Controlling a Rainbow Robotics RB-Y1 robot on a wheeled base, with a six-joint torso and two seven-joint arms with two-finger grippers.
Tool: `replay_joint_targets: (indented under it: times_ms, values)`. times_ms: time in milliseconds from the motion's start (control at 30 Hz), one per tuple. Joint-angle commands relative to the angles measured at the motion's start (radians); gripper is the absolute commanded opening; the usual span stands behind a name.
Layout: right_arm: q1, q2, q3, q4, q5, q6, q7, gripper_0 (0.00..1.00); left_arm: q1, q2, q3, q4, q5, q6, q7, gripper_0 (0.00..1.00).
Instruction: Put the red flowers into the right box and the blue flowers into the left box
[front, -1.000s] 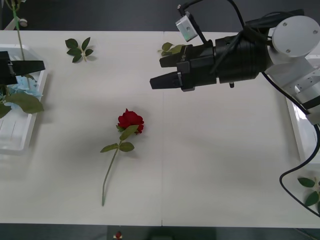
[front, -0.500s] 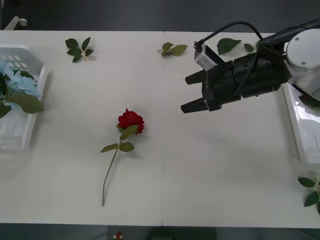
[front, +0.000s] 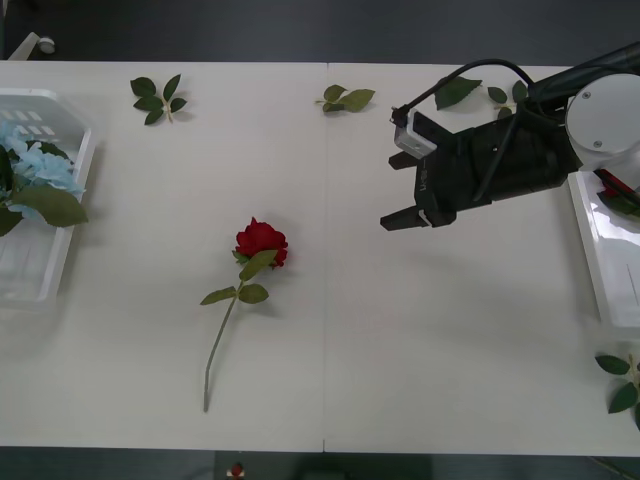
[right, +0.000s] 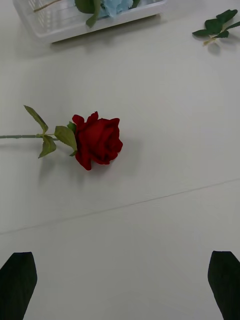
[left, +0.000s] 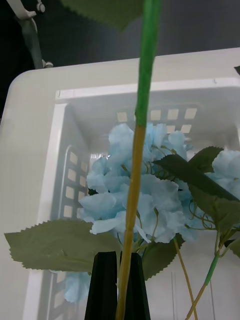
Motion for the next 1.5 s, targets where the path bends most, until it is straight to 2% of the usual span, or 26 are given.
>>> replay_joint_targets:
  times_ms: [33, 167, 300, 567, 767, 833, 867, 967, 1033, 1067, 1133, 1200, 1300, 1433, 1500]
  values:
    - [-0.039, -0.018, -0.003, -0.033, -0.004, -0.002, 0.039, 1.00, 0.005, -0.018, 0.008, -0.014, -0.008, -0.014, -0.011, 0.00]
    - [-0.039, -0.015, 0.005, -0.033, -0.006, -0.002, 0.042, 1.00, 0.017, -0.022, -0.009, -0.014, -0.022, -0.029, -0.012, 0.00]
    - [-0.039, -0.015, 0.005, -0.033, -0.009, -0.002, 0.039, 1.00, 0.046, -0.033, -0.045, -0.014, -0.016, -0.109, -0.014, 0.00]
    - [-0.039, -0.015, 0.005, -0.033, -0.009, -0.002, 0.039, 1.00, 0.063, -0.039, -0.052, -0.012, -0.011, -0.116, -0.012, 0.01]
    - [-0.039, -0.015, 0.005, -0.033, -0.009, -0.002, 0.039, 1.00, 0.080, -0.039, -0.050, -0.014, 0.042, -0.110, -0.021, 0.12]
    - [-0.039, -0.015, 0.005, -0.033, -0.009, -0.002, 0.039, 1.00, 0.081, -0.039, -0.042, -0.012, 0.050, -0.090, -0.023, 0.24]
    - [-0.039, -0.015, 0.005, -0.033, -0.009, -0.002, 0.039, 1.00, 0.080, -0.039, -0.024, -0.012, 0.053, -0.056, -0.024, 0.30]
    - [-0.039, -0.015, 0.005, -0.033, -0.009, -0.002, 0.039, 1.00, 0.078, -0.039, 0.011, -0.014, 0.070, 0.005, -0.031, 0.37]
    - [-0.039, -0.015, 0.005, -0.033, -0.009, -0.002, 0.039, 1.00, 0.075, -0.039, 0.050, -0.023, 0.095, 0.077, -0.040, 0.46]
    - [-0.039, -0.015, 0.005, -0.033, -0.009, -0.002, 0.039, 1.00, 0.075, -0.039, 0.087, -0.042, 0.115, 0.144, -0.046, 0.54]
    - [-0.039, -0.015, 0.005, -0.033, -0.009, -0.002, 0.039, 1.00, 0.074, -0.039, 0.128, -0.068, 0.138, 0.230, -0.051, 0.62]
    - [-0.039, -0.015, 0.005, -0.033, -0.009, -0.002, 0.039, 1.00, 0.052, -0.039, 0.188, -0.118, 0.164, 0.381, -0.054, 0.65]
    - [-0.039, -0.015, 0.005, -0.033, -0.009, -0.002, 0.039, 1.00, -0.002, -0.039, 0.209, -0.189, 0.200, 0.536, -0.051, 0.64]
    - [-0.039, -0.015, 0.005, -0.033, -0.009, -0.002, 0.039, 1.00, -0.066, -0.039, 0.156, -0.262, 0.234, 0.614, -0.012, 0.65]
    - [-0.039, -0.015, 0.005, -0.033, -0.009, -0.002, 0.039, 1.00, -0.101, -0.039, 0.083, -0.298, 0.254, 0.626, 0.072, 0.67]
